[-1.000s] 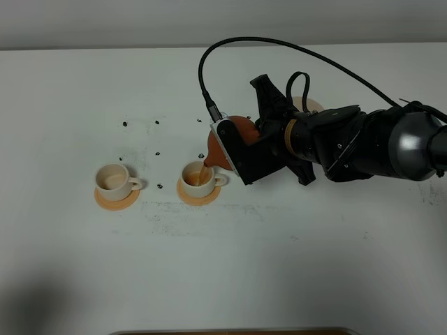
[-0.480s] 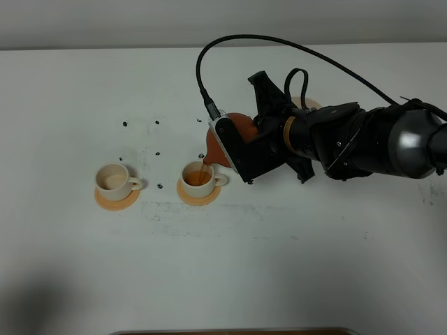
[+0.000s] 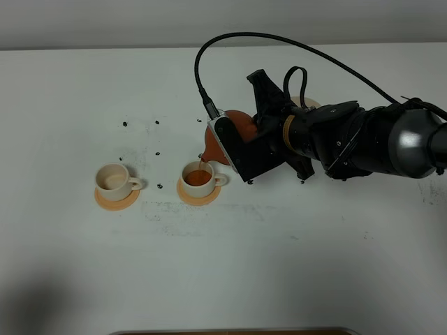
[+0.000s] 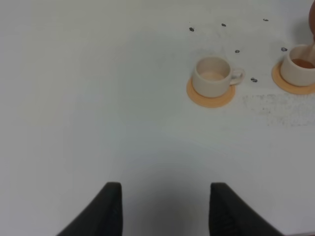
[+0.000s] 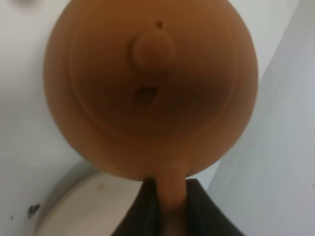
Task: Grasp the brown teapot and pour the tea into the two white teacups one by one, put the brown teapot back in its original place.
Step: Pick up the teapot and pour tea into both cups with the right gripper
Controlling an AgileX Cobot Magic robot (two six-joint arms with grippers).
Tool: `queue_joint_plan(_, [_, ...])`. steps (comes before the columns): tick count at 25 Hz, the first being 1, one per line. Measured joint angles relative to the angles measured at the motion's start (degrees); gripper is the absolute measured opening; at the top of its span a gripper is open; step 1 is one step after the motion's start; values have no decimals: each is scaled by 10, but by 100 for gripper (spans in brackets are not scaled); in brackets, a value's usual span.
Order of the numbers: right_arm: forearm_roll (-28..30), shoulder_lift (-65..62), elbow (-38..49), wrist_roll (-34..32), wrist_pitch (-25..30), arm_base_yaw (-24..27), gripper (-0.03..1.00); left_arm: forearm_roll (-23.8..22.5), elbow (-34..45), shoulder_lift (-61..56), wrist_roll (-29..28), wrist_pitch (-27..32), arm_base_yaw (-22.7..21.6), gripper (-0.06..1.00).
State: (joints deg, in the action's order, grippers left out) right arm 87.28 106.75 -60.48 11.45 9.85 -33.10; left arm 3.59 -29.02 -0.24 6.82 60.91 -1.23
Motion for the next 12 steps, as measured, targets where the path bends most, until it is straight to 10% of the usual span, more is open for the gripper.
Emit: queue_joint_plan(12, [11, 0, 0, 5, 4, -5, 11, 0, 0, 0, 0, 0, 0, 43])
